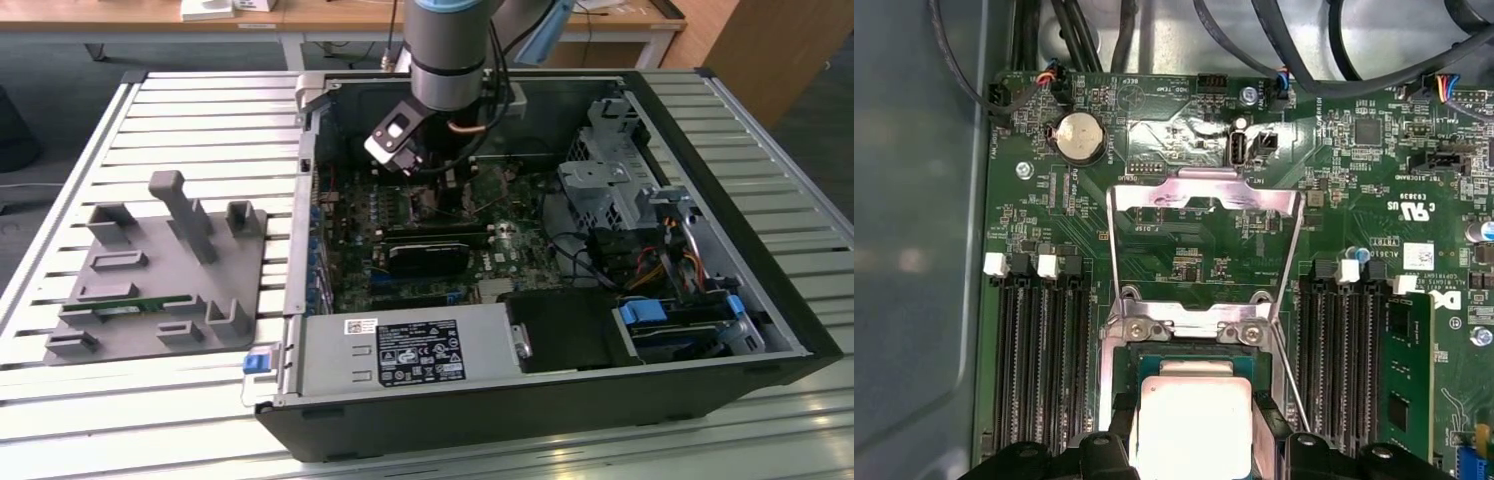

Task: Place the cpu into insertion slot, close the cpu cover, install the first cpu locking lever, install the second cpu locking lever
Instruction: 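Place the cpu into insertion slot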

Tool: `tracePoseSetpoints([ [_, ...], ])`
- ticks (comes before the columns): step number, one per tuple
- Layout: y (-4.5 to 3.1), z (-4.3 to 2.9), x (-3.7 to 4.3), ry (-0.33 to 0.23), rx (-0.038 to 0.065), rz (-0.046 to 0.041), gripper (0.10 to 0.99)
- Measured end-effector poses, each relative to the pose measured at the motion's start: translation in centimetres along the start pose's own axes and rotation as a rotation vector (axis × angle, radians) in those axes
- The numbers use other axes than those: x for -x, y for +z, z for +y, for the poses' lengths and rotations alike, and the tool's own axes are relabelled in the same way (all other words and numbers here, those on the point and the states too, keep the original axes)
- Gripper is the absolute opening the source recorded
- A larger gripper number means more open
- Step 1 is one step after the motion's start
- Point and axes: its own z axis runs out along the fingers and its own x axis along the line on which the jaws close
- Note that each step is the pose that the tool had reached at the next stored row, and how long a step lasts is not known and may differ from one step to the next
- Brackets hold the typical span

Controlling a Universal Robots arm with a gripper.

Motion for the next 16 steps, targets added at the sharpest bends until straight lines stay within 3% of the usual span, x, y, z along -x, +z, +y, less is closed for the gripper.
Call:
tracePoseSetpoints([
  [16,0.37,-0.02,-0.13,0.0,0.0,-0.0005,0.537],
])
